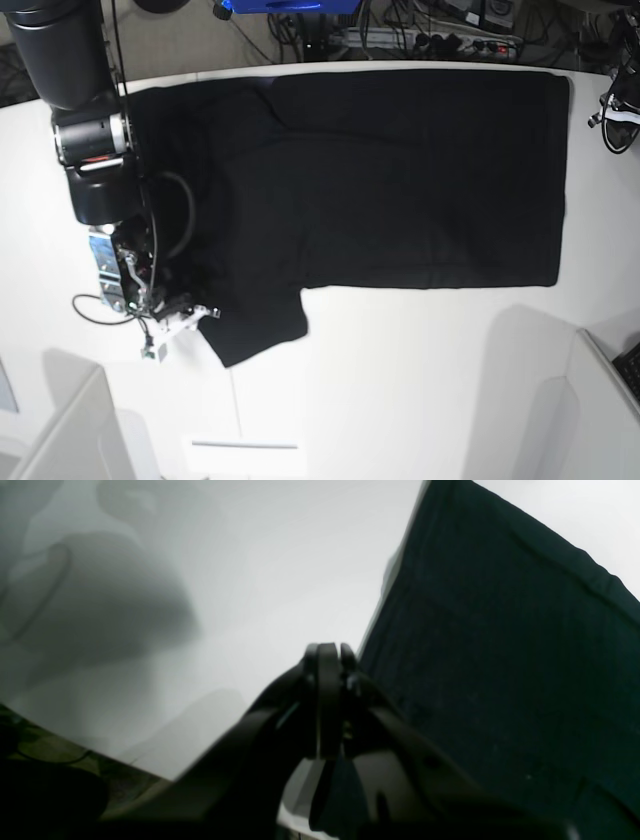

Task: Fold the T-shirt properly
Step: 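Move both grippers down to the hem corners of the shirt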

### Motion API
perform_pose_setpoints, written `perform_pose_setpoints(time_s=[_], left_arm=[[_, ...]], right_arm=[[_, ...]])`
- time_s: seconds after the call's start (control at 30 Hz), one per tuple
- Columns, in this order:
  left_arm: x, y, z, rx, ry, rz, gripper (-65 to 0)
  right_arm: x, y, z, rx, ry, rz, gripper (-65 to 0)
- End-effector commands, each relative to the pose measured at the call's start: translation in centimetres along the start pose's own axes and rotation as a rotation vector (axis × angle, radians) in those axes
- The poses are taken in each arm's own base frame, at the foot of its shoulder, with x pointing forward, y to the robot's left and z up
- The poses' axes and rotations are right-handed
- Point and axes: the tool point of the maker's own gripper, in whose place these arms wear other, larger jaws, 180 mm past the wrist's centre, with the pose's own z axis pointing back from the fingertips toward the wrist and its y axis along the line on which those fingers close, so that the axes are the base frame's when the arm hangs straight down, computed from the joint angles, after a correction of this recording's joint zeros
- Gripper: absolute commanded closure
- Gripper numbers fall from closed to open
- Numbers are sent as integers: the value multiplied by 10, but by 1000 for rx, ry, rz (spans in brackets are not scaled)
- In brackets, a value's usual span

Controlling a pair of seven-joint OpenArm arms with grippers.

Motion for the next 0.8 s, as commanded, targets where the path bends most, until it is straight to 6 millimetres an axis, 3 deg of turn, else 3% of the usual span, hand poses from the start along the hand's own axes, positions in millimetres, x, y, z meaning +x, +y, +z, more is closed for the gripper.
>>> perform_pose_setpoints(time_s=[0.0, 0.13, 0.3, 0.47, 0.53, 0.6, 0.77], left_arm=[[15, -2, 4, -10, -42, -24, 0], [23, -6, -2, -9, -60, -34, 0], [49, -9, -22, 83, -99, -162, 0], [78, -32, -52, 119, -139, -238, -349], [87, -48, -73, 102, -137, -252, -451], [92, -60, -95, 87, -108, -281, -507], [91, -88, -151, 39, 7, -306, -510]], right_arm=[[-12, 4, 0, 16, 66, -11, -200], [-11, 3, 0, 15, 63, -21, 0], [-7, 3, 1, 17, 57, -24, 0], [-6, 4, 1, 19, 54, -23, 0], [-6, 4, 1, 19, 54, -23, 0], [-2, 6, 2, 22, 46, -20, 0], [9, 8, 7, 30, 18, -11, 0]])
